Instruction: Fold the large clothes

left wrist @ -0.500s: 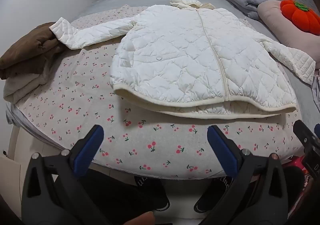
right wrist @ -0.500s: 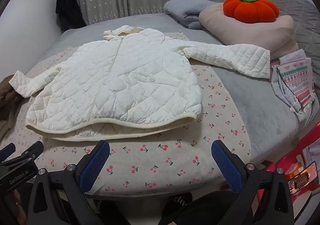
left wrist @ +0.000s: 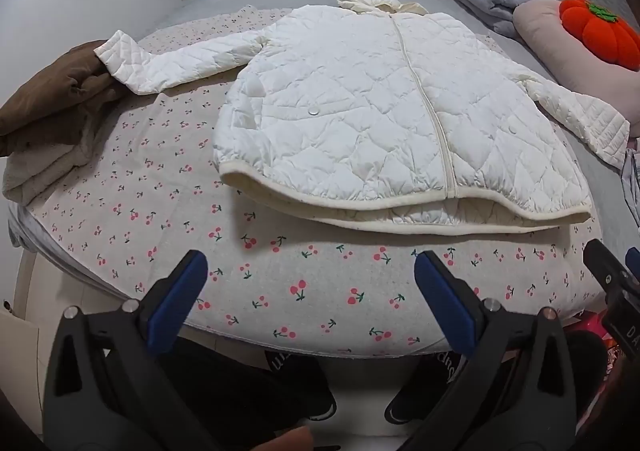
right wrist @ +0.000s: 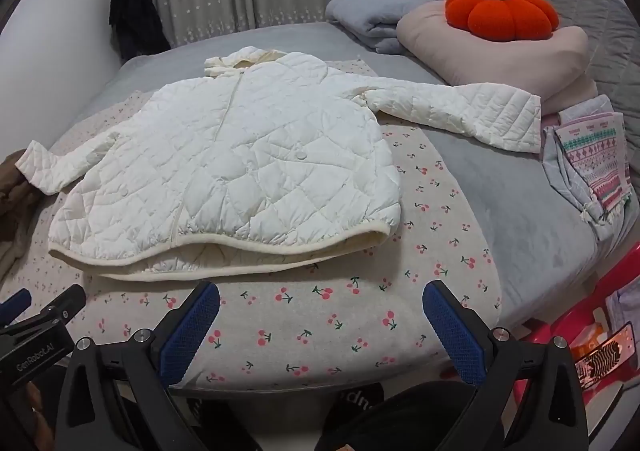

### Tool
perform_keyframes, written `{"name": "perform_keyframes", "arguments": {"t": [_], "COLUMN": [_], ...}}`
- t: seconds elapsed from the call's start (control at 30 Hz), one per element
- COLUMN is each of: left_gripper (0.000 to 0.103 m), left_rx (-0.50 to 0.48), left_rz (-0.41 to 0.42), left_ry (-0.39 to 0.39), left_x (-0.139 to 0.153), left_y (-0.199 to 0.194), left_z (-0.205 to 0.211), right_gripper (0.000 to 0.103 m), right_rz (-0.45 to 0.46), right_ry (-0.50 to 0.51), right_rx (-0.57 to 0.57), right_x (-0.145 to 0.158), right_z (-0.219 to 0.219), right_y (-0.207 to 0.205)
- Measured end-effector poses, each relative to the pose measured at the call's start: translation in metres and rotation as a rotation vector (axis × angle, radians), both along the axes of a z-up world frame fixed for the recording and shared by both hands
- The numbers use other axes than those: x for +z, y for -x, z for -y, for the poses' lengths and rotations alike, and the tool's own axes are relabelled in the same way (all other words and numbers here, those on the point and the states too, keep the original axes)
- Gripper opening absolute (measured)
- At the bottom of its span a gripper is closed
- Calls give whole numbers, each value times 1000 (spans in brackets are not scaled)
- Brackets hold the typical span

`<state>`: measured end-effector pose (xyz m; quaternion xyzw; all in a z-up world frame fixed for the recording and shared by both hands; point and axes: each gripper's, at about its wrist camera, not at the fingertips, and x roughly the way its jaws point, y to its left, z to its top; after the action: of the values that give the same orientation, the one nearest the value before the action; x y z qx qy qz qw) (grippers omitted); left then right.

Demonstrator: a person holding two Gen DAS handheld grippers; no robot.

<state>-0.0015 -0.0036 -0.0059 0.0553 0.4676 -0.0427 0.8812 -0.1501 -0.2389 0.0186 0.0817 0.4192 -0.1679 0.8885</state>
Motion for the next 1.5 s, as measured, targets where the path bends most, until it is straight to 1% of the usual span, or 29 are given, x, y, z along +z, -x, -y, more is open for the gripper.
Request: {"name": "perform_keyframes", "arguments": {"t": [1.5], "left_gripper": [103], "left_rx": [-4], "left_rz": [0], "left_ry": [-4], "left_x": [0], "left_y": [2], "left_z": [3], "right_gripper": [103], "right_rz": [-4], "right_ry": [-10], "right_rx": [18], "right_x": [0], "right_z": [-2], "right_y": [1]}}
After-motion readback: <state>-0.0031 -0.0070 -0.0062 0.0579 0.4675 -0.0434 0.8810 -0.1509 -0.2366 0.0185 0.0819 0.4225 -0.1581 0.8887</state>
